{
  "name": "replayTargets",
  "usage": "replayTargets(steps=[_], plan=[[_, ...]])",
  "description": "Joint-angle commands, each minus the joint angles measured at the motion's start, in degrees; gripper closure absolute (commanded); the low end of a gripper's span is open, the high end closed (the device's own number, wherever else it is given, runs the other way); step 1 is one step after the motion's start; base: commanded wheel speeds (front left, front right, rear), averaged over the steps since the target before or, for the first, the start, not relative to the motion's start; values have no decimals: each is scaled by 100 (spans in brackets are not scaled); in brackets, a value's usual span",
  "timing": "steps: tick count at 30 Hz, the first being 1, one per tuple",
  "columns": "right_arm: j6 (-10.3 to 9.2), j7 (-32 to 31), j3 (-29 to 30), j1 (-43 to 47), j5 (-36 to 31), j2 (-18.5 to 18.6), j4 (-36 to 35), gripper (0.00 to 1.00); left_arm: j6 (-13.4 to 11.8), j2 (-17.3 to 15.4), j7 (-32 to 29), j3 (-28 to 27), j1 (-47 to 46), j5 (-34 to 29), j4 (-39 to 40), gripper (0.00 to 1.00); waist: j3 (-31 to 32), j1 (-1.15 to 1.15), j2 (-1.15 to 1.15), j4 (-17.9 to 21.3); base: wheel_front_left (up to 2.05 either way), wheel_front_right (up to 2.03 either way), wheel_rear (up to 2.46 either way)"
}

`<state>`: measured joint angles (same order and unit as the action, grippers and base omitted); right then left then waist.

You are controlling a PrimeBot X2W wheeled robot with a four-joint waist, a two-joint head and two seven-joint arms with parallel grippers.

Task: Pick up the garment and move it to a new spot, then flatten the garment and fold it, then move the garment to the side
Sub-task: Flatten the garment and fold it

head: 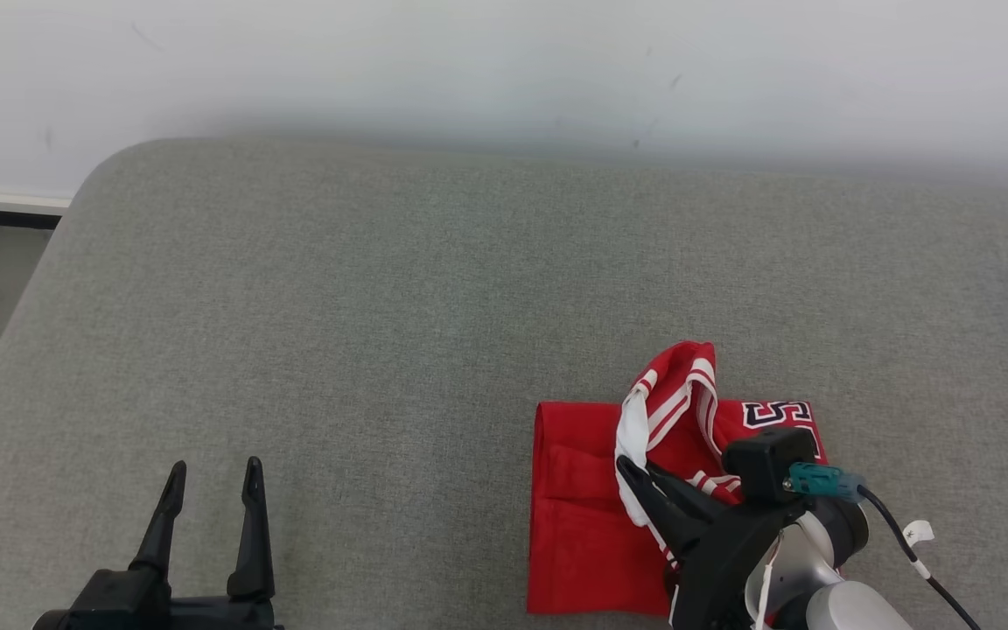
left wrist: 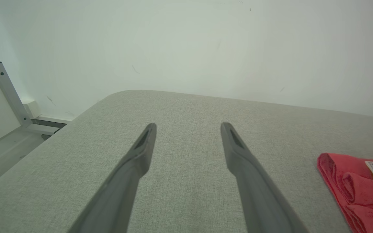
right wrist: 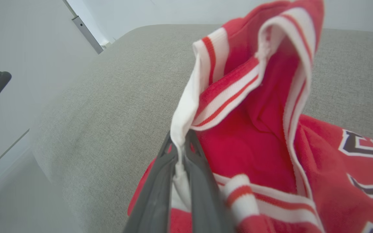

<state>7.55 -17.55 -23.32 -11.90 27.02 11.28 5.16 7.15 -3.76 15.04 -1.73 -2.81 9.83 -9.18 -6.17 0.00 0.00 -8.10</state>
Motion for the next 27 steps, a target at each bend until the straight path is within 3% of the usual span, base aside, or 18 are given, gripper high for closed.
replayTargets(steps=[1, 2, 3, 12, 20, 27], plan=[[-13, 72, -36, -77, -96, -2, 80, 57, 34, 23, 16, -2, -68, 3, -17, 0, -18, 0, 0, -37, 0, 0, 0], [-13, 141, -52, -103, -101, -4, 95, 15, 35, 23, 16, -15, -64, 1, -21, 0, -18, 0, 0, -42, 0, 0, 0], [-13, 209, -46, -122, -103, -13, 108, 0, 36, 23, 16, -26, -61, -1, -25, 0, -13, 0, 0, -41, 0, 0, 0], [-13, 940, 243, -229, -145, 142, -288, 0, 29, 26, 17, -145, 86, -68, -6, 0, 123, 0, 0, 127, 0, 0, 0], [-13, 1359, 999, 34, -259, 208, -641, 0, 28, 7, 16, -197, 164, -93, 51, 0, 196, 0, 0, 268, 0, 0, 0], [-13, 1872, 1807, 615, -422, 43, -899, 0, 31, -28, 16, -293, 277, -147, 147, 0, 246, 0, 0, 476, 0, 0, 0]])
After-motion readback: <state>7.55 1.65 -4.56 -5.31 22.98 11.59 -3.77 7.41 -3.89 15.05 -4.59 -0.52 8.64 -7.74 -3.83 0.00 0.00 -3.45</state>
